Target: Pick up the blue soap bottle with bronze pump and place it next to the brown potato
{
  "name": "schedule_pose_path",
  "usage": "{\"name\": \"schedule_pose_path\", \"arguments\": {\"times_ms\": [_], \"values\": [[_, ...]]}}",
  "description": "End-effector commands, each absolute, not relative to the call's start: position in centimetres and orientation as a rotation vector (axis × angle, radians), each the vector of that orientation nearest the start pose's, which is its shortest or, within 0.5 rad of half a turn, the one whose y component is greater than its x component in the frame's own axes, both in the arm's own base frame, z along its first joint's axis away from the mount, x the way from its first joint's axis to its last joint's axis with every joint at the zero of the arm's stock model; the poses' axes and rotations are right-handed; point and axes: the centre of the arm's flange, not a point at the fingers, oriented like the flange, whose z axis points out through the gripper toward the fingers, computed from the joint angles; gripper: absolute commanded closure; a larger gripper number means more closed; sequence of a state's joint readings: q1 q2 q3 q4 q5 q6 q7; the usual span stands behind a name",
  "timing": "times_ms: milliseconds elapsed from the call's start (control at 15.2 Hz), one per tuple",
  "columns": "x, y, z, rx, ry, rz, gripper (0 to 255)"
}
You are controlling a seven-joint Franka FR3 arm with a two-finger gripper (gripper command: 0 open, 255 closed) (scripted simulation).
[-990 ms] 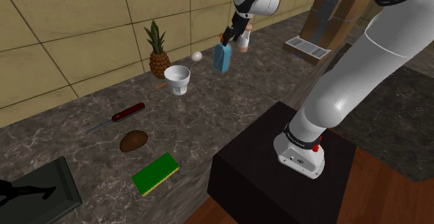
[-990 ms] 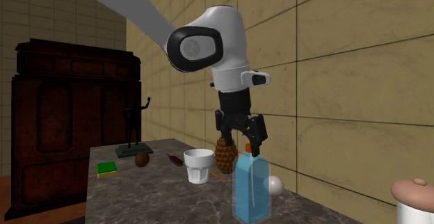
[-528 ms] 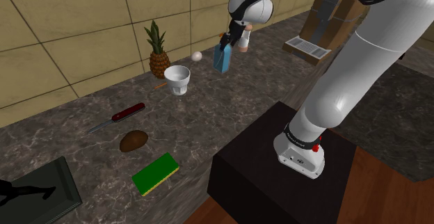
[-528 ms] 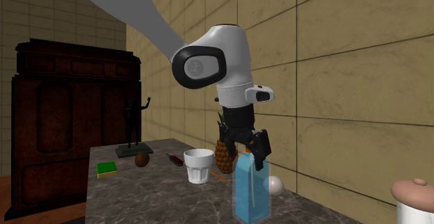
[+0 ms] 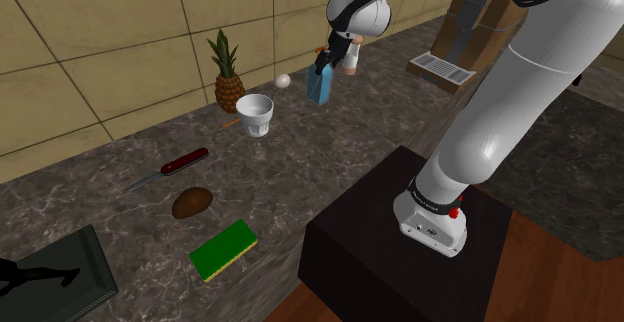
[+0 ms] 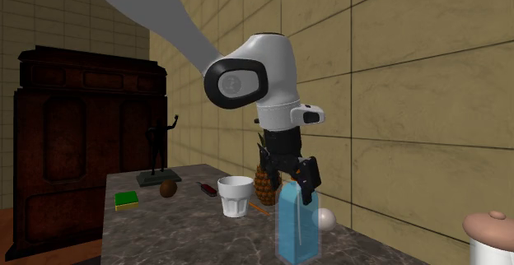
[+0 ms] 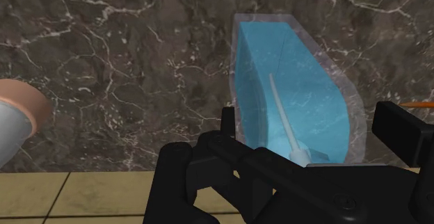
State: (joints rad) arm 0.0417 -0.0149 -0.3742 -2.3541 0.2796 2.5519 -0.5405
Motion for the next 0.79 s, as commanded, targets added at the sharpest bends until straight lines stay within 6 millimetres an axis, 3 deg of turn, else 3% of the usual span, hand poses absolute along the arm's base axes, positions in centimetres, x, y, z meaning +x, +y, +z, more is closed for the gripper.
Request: {"name": "schedule_pose_path", "arguments": {"times_ms": [0,594,726], "values": [[49.0,-17.3,35.6,-3.036,0.014,-0.409,255],[49.0,-17.3,35.6,-3.036,0.014,-0.409,255],[49.0,-17.3,36.6,-3.036,0.014,-0.409,255]]}}
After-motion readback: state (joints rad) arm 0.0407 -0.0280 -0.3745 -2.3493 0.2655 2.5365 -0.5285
